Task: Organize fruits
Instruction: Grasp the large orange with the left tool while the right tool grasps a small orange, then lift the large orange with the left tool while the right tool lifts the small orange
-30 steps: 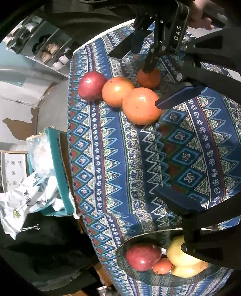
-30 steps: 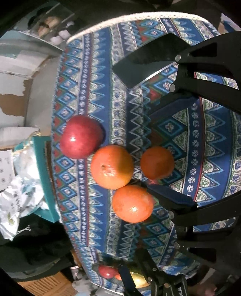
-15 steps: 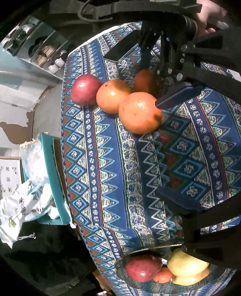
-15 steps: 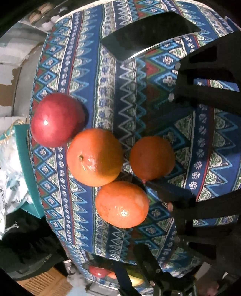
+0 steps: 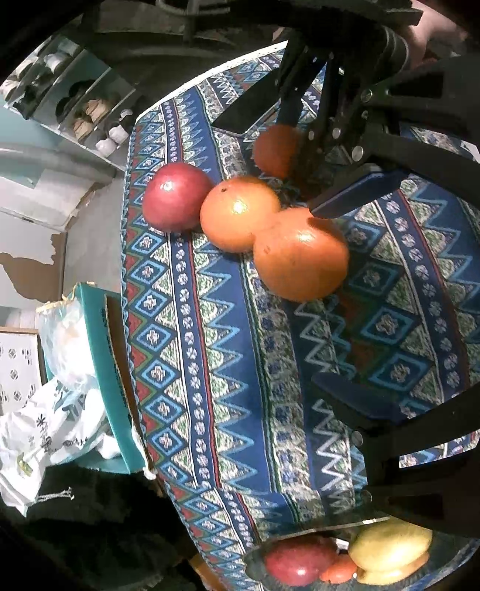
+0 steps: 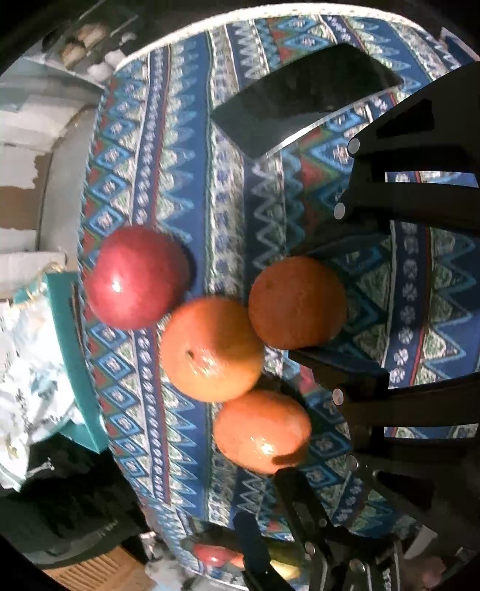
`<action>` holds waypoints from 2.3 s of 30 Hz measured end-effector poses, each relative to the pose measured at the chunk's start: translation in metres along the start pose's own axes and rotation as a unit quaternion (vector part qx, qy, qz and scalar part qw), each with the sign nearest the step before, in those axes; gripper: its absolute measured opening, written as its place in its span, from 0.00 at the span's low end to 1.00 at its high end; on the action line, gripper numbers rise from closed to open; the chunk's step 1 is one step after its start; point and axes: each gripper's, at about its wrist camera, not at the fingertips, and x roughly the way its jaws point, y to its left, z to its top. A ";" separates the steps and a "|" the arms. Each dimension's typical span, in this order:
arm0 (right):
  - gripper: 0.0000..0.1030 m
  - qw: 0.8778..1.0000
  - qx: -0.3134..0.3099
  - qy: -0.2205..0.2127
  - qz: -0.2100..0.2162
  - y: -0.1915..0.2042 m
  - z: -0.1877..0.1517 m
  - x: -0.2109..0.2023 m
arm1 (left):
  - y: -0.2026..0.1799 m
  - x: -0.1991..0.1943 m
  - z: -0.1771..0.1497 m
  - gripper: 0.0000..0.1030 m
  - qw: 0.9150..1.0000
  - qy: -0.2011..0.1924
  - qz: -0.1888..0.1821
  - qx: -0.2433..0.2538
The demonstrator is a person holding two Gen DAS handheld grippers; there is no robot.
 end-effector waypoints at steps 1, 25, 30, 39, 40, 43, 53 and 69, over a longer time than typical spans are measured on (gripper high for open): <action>0.45 1.000 0.003 -0.005 -0.004 -0.003 0.000 -0.003 | -0.002 0.002 0.001 0.84 1.000 0.001 -0.002 0.000; 0.45 0.999 0.023 -0.026 -0.021 -0.027 0.007 -0.020 | -0.030 0.052 0.003 0.64 0.999 0.041 -0.011 0.011; 0.45 0.999 0.020 -0.028 -0.025 -0.025 0.006 -0.022 | -0.029 0.051 0.000 0.62 0.999 0.035 -0.013 0.002; 0.45 0.998 0.016 -0.054 -0.032 -0.021 0.011 -0.041 | -0.017 0.020 0.000 0.62 1.000 0.010 -0.015 -0.008; 0.45 0.998 0.016 -0.059 -0.032 -0.020 0.012 -0.045 | -0.015 0.016 0.001 0.62 1.000 0.006 -0.015 -0.009; 0.45 0.997 0.016 -0.070 -0.030 -0.018 0.014 -0.055 | -0.012 0.000 0.003 0.62 1.000 -0.008 -0.017 -0.011; 0.45 0.993 0.005 -0.112 -0.024 -0.001 0.023 -0.093 | -0.009 -0.051 0.007 0.62 0.998 -0.054 -0.019 -0.012; 0.45 0.984 -0.007 -0.176 -0.008 0.020 0.024 -0.162 | -0.018 -0.126 0.005 0.62 0.991 -0.131 -0.013 0.013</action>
